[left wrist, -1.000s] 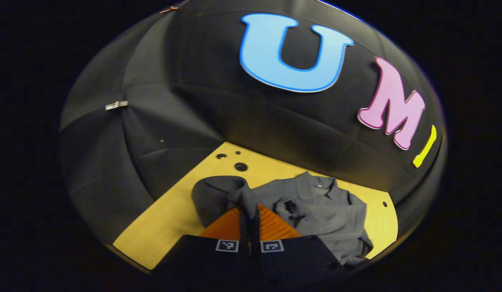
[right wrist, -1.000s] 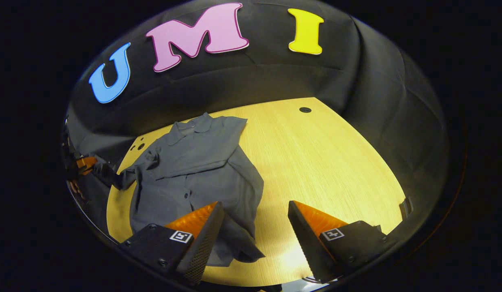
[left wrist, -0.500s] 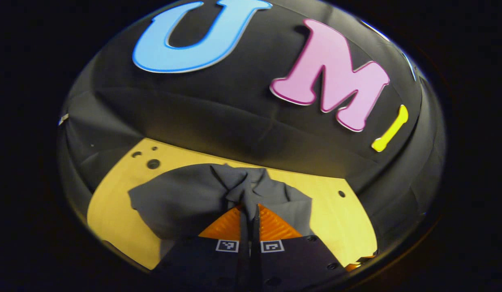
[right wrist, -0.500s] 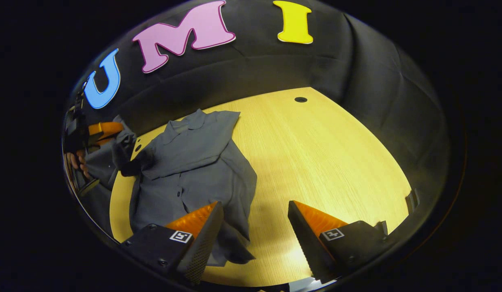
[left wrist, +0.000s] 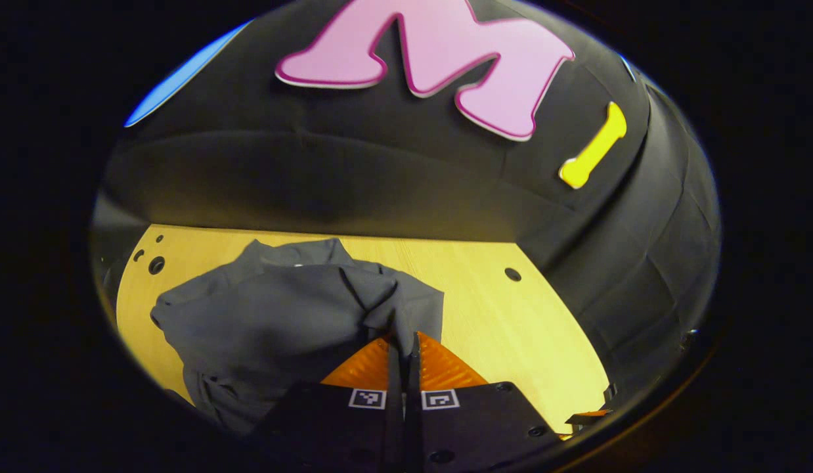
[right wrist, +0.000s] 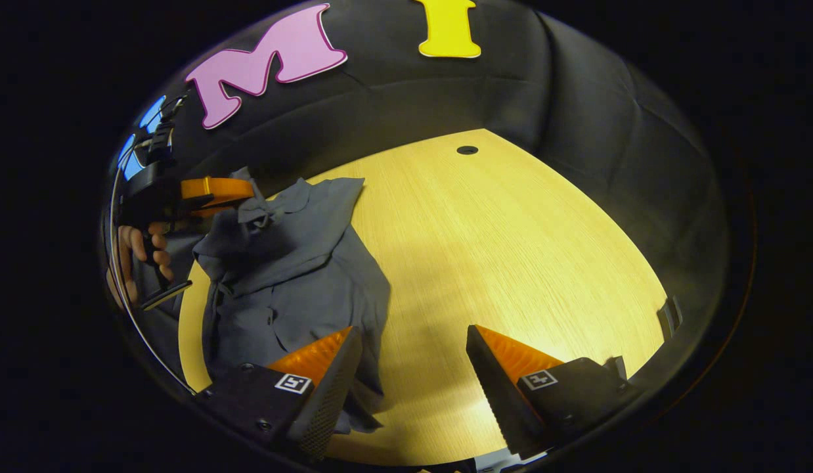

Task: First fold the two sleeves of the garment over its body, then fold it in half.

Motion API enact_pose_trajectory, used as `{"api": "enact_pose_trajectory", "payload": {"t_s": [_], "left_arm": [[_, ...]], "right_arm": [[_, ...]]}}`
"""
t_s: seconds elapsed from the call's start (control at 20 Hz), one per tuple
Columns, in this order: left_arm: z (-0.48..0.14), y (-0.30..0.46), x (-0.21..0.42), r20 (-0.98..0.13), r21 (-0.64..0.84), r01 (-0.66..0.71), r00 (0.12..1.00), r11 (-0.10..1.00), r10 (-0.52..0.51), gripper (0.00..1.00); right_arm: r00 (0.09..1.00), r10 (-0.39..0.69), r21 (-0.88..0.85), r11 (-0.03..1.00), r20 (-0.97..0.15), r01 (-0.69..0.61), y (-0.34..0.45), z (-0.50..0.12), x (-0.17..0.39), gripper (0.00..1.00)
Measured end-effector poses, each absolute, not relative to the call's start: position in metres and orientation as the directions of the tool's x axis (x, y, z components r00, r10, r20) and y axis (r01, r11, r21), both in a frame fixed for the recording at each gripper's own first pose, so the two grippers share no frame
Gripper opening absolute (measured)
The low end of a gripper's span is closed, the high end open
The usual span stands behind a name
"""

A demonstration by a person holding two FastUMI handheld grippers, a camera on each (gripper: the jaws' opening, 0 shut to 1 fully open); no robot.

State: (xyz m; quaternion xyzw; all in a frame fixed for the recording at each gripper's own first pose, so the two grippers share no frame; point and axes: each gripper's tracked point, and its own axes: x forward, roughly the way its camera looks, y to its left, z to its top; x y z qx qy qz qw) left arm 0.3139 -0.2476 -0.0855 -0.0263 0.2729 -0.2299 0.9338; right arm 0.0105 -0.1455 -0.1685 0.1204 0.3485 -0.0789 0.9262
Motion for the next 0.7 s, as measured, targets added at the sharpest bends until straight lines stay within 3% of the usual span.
{"api": "enact_pose_trajectory", "payload": {"t_s": [0.25, 0.35, 0.6, 0.7], "left_arm": [[-0.117, -0.275, 0.322, -0.552, -0.14, 0.437, 0.711, 0.888, -0.437, 0.12], [-0.114, -0.282, 0.32, -0.538, -0.165, 0.454, 0.702, 0.875, -0.466, 0.29], [-0.103, -0.247, 0.313, -0.525, -0.183, 0.411, 0.728, 0.893, -0.442, 0.97], [-0.099, -0.214, 0.308, -0.521, -0.199, 0.357, 0.75, 0.913, -0.407, 0.97]], "right_arm": [[0.723, -0.066, 0.191, 0.944, -0.688, 0.268, -0.157, -0.177, 0.011, 0.99], [0.72, -0.062, 0.193, 0.945, -0.691, 0.266, -0.156, -0.179, 0.015, 0.99], [0.723, 0.002, 0.224, 0.951, -0.69, 0.211, -0.135, -0.179, 0.026, 0.99], [0.726, 0.043, 0.241, 0.955, -0.686, 0.171, -0.121, -0.177, 0.031, 0.99]]}}
